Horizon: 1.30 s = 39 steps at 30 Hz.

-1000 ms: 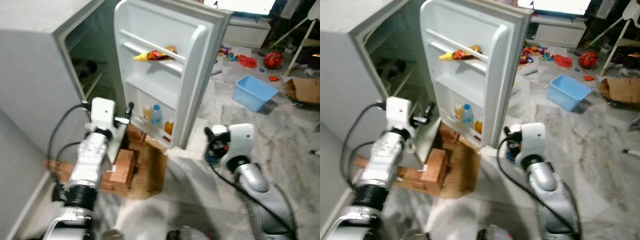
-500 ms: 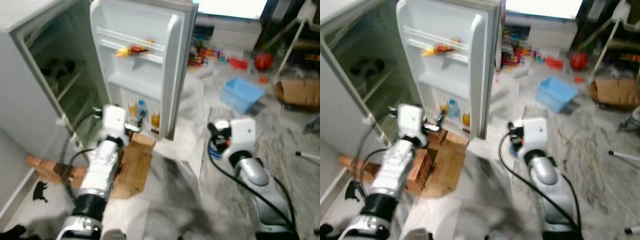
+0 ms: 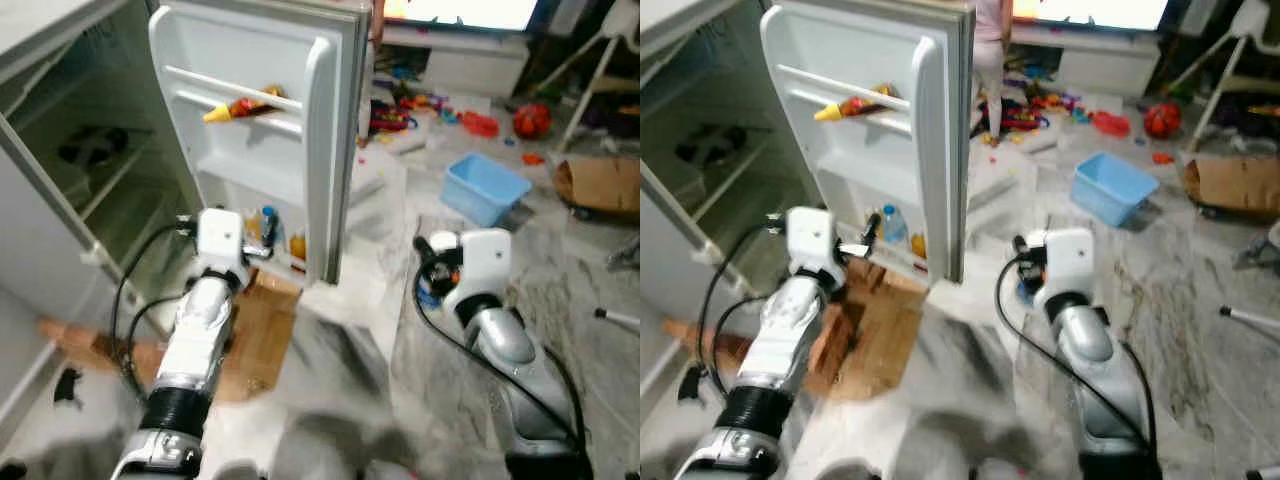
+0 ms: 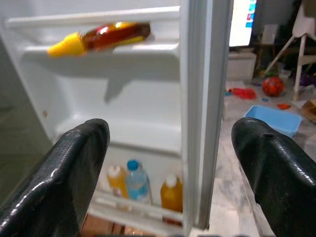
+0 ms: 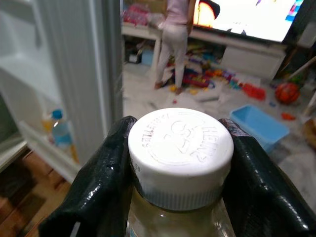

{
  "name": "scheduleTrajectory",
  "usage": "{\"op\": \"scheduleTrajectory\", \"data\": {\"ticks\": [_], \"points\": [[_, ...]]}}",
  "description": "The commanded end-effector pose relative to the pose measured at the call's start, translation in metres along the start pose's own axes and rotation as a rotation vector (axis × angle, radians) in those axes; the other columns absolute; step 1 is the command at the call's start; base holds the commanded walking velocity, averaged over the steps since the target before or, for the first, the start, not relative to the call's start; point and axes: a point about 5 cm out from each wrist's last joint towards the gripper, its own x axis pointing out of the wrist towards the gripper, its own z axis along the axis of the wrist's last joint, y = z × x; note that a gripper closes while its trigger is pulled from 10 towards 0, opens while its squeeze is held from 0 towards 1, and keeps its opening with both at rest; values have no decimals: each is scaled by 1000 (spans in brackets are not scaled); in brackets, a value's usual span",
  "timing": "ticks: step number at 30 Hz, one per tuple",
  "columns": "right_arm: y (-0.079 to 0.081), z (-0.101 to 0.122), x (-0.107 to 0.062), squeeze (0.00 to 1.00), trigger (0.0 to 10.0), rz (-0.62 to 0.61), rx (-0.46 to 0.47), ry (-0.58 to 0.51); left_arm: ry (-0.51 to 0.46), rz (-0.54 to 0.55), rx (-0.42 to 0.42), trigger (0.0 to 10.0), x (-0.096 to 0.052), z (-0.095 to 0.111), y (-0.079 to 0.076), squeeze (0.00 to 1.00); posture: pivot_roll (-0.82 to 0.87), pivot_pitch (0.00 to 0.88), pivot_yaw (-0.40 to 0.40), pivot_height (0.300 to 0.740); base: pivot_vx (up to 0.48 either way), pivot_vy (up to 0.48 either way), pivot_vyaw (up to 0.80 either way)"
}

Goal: Restocking fridge

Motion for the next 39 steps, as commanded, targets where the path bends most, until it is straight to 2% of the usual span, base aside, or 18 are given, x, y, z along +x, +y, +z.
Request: {"op": "scheduleTrajectory", "data": {"ticks": [1, 9, 25, 26, 27, 29, 31, 32, 36, 39], "points": [[6, 12, 3, 0, 10000, 18, 5, -62, 6, 38, 15, 10000, -1, 0, 11, 0, -2, 0, -35, 740, 465, 0, 0], [6, 13, 4, 0, 10000, 22, -7, -73, 24, 95, 31, 10000, 0, -1, 16, 0, -8, 0, -35, 740, 418, 172, 0], [6, 13, 5, 0, 10000, 21, -17, -82, 24, 37, 17, 10000, 10, 3, -1, 0, -10, 0, -28, 740, 444, 16, 0], [6, 13, 5, 0, 10000, 20, -18, -83, 32, 8, 10, 10000, 12, 3, -8, 0, -9, 0, -28, 740, 446, 0, 0], [6, 13, 5, 0, 10000, 20, -18, -83, 32, 8, 10, 10000, 12, 3, -8, 0, -9, 0, -28, 740, 446, 0, 0], [6, 13, 6, 0, 10000, 17, -21, -85, 30, -110, 9, 10000, 18, 6, -31, 0, -6, 0, -27, 740, 437, 0, 0], [7, 13, 6, 0, 10000, 16, -21, -86, 33, -149, 18, 10000, 20, 7, -40, 0, -7, 0, -26, 740, 433, 0, 0], [7, 13, 7, 0, 10000, 15, -22, -86, 46, -182, 30, 10000, 22, 6, -50, 0, -10, 0, -23, 740, 270, 0, 0], [8, 14, 7, 0, 10000, 12, -24, -89, 37, -198, 22, 10000, 25, 10, -59, 0, -17, 0, -18, 740, 68, 0, 0], [7, 14, 6, 0, 10000, 9, -25, -90, 38, -195, 19, 10000, 25, 10, -59, 0, -18, 0, -17, 740, 0, 0, 0]]}}
